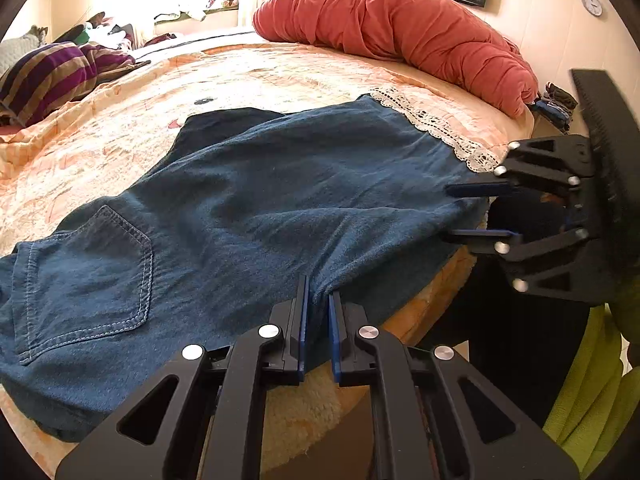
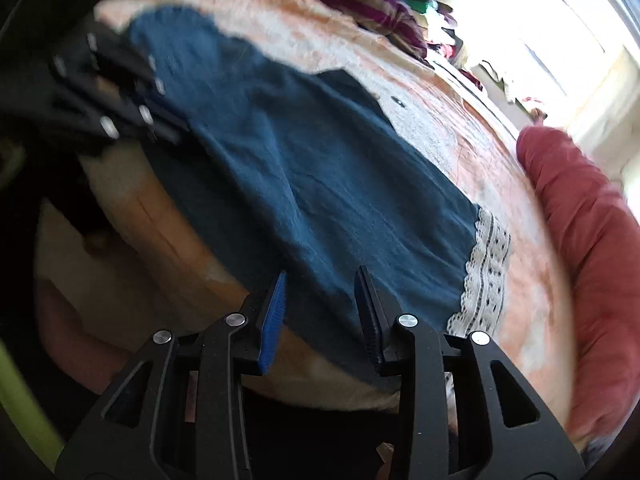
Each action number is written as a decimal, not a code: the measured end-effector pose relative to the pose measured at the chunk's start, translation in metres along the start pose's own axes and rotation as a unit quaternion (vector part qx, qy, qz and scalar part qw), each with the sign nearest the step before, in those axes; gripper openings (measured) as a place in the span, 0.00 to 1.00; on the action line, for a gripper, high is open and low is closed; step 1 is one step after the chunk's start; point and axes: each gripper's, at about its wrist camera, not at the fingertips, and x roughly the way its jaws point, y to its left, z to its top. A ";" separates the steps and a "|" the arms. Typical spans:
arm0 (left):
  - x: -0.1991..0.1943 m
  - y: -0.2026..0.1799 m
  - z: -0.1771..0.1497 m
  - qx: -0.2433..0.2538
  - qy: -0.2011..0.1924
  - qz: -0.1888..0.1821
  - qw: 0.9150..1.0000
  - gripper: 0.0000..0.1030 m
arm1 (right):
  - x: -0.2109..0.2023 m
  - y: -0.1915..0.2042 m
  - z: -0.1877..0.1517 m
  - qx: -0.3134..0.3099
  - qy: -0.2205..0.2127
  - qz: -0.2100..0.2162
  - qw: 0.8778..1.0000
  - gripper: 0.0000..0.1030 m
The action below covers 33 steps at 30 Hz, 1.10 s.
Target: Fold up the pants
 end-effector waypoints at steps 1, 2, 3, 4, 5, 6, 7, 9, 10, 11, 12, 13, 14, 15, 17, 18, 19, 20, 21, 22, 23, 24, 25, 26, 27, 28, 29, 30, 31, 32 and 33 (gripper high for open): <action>-0.001 0.000 0.000 -0.001 0.002 0.000 1.000 0.08 | 0.003 -0.002 -0.001 -0.001 0.005 0.012 1.000 0.00; -0.003 -0.001 -0.001 -0.001 0.002 -0.001 1.000 0.08 | 0.002 -0.003 -0.002 0.003 0.006 0.022 1.000 0.00; -0.007 -0.002 -0.002 -0.001 0.001 -0.001 1.000 0.08 | -0.003 -0.005 -0.004 0.008 0.005 0.044 0.999 0.00; -0.010 -0.003 -0.003 -0.001 0.002 -0.002 1.000 0.08 | -0.006 -0.006 -0.006 0.009 0.004 0.054 0.998 0.00; -0.012 -0.003 -0.004 -0.001 0.004 -0.005 1.000 0.08 | -0.008 -0.006 -0.007 0.009 0.004 0.059 0.998 0.00; -0.012 -0.003 -0.005 -0.003 0.007 -0.009 1.000 0.08 | -0.007 -0.007 -0.010 0.009 0.006 0.061 0.998 0.00; -0.011 -0.003 -0.007 -0.004 0.013 -0.011 1.000 0.08 | -0.005 -0.007 -0.011 0.011 0.010 0.063 0.998 0.00; -0.007 -0.002 -0.009 -0.005 0.024 -0.009 1.000 0.08 | 0.004 -0.010 -0.012 0.018 0.025 0.067 0.997 0.02; -0.007 -0.002 -0.010 -0.005 0.027 -0.008 1.000 0.08 | 0.006 -0.010 -0.013 0.020 0.029 0.070 0.997 0.04; -0.007 -0.002 -0.010 -0.006 0.027 -0.008 1.000 0.10 | 0.005 -0.010 -0.012 0.024 0.028 0.072 0.997 0.08; -0.010 -0.001 -0.011 -0.009 0.026 -0.009 1.000 0.10 | 0.003 -0.013 -0.012 0.036 0.025 0.086 0.995 0.14; -0.014 0.001 -0.012 -0.012 0.024 -0.010 1.000 0.11 | -0.001 -0.020 -0.014 0.055 0.020 0.104 0.993 0.26; -0.019 0.004 -0.013 -0.018 0.020 -0.015 1.000 0.12 | -0.004 -0.026 -0.017 0.069 0.013 0.110 0.992 0.31; -0.027 0.009 -0.014 -0.030 0.013 -0.020 0.999 0.14 | -0.012 -0.037 -0.022 0.095 0.002 0.115 0.989 0.31; -0.043 0.021 -0.016 -0.049 -0.005 -0.007 0.999 0.24 | -0.023 -0.060 -0.033 0.144 -0.019 0.113 0.983 0.34; -0.054 0.031 -0.018 -0.062 -0.018 0.013 0.998 0.28 | -0.028 -0.071 -0.039 0.171 -0.028 0.108 0.979 0.35; -0.065 0.043 -0.019 -0.080 -0.032 0.031 0.996 0.36 | -0.031 -0.080 -0.044 0.191 -0.033 0.103 0.976 0.36; -0.079 0.060 -0.022 -0.110 -0.048 0.052 0.991 0.43 | -0.033 -0.095 -0.050 0.222 -0.038 0.088 0.970 0.37; -0.089 0.071 -0.024 -0.131 -0.058 0.065 0.988 0.44 | -0.034 -0.103 -0.056 0.239 -0.040 0.079 0.967 0.37; -0.100 0.088 -0.027 -0.161 -0.070 0.088 0.981 0.49 | -0.034 -0.114 -0.059 0.258 -0.042 0.071 0.962 0.37; -0.109 0.104 -0.031 -0.189 -0.076 0.118 0.972 0.55 | -0.033 -0.126 -0.064 0.286 -0.045 0.064 0.955 0.38; -0.114 0.115 -0.033 -0.207 -0.078 0.143 0.965 0.58 | -0.032 -0.133 -0.068 0.303 -0.044 0.063 0.950 0.38; -0.117 0.125 -0.037 -0.224 -0.076 0.160 0.958 0.62 | -0.030 -0.140 -0.070 0.320 -0.046 0.065 0.944 0.39; -0.118 0.134 -0.040 -0.240 -0.072 0.166 0.954 0.66 | -0.030 -0.140 -0.070 0.329 -0.046 0.066 0.941 0.40; -0.118 0.144 -0.044 -0.261 -0.069 0.168 0.948 0.67 | -0.027 -0.142 -0.068 0.332 -0.045 0.068 0.940 0.41; -0.116 0.151 -0.047 -0.280 -0.067 0.164 0.944 0.74 | -0.025 -0.143 -0.065 0.328 -0.044 0.065 0.941 0.42; -0.113 0.157 -0.048 -0.294 -0.062 0.158 0.940 0.80 | -0.022 -0.142 -0.062 0.322 -0.041 0.062 0.944 0.43; -0.105 0.163 -0.049 -0.305 -0.049 0.165 0.937 0.81 | -0.019 -0.143 -0.060 0.319 -0.037 0.061 0.945 0.43; -0.101 0.162 -0.050 -0.300 -0.038 0.182 0.936 0.81 | -0.016 -0.143 -0.057 0.316 -0.032 0.059 0.946 0.43; -0.095 0.160 -0.048 -0.287 -0.027 0.207 0.935 0.81 | -0.015 -0.144 -0.058 0.314 -0.029 0.058 0.947 0.43; -0.090 0.157 -0.045 -0.269 -0.024 0.221 0.937 0.80 | -0.012 -0.140 -0.057 0.313 -0.025 0.054 0.948 0.43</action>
